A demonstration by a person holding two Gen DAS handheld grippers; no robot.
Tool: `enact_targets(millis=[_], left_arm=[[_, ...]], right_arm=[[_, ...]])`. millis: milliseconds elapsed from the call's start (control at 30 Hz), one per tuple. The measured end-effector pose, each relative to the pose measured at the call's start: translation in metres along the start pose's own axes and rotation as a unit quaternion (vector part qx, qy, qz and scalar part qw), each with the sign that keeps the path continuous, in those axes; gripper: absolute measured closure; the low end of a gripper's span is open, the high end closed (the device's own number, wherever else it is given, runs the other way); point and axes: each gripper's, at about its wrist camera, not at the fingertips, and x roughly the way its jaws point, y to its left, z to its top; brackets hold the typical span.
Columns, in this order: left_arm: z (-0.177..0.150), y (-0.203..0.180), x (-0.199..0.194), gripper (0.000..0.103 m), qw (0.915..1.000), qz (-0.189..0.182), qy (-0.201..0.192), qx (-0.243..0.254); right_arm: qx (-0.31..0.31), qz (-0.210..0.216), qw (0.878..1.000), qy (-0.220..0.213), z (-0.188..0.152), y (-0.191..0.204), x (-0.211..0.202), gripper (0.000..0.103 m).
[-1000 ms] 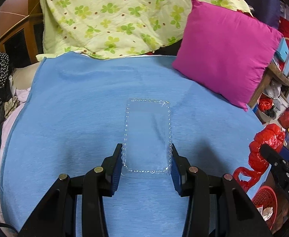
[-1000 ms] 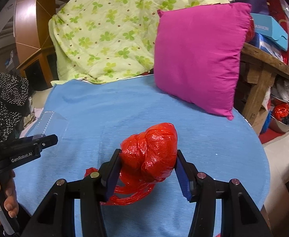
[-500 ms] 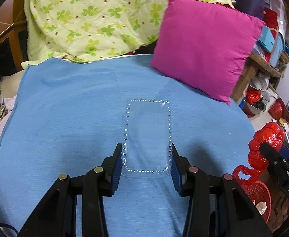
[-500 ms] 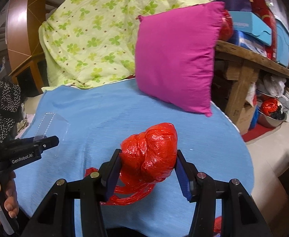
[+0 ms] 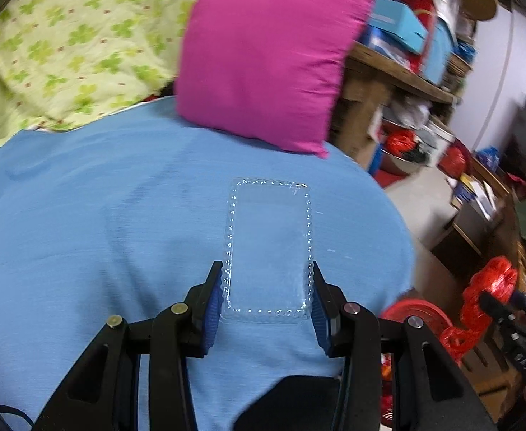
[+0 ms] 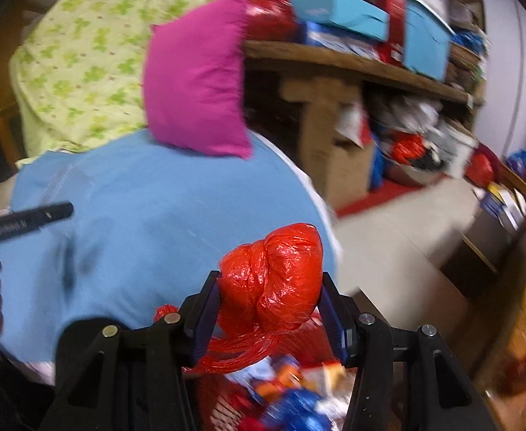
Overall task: Collect trash
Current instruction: 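Open the right tool to drop the red wrapper into the wastebasket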
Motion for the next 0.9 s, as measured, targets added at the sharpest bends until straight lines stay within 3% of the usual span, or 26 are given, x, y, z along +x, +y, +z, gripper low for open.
enact_targets(millis=[167,400,700,767,833,900], left_arm=[[-0.006,-0.042,0.005,0.058,0.9989,-0.025,0.010,0.038],[-0.021,-0.081,0.011,0.058,0.9958,-0.038,0.029,0.078],[-0.027,-0.105,0.024,0.058,0.9926,-0.054,0.046,0.099],[-0.027,-0.113,0.028,0.058,0.9917,-0.061,0.051,0.102],[-0.028,-0.120,0.031,0.058,0.9906,-0.065,0.054,0.107],[-0.030,-0.127,0.033,0.058,0.9893,-0.071,0.057,0.114]], right_arm=[[0.038,-0.024,0.999,0.030,-0.030,-0.036,0.011,0.048],[0.101,-0.014,0.992,0.074,-0.061,-0.068,0.045,0.048],[0.096,0.005,0.988,0.119,-0.084,-0.076,0.039,0.045],[0.088,0.013,0.987,0.131,-0.088,-0.074,0.042,0.041],[0.085,0.012,0.987,0.135,-0.090,-0.073,0.042,0.014],[0.086,-0.001,0.988,0.127,-0.090,-0.075,0.039,0.005]])
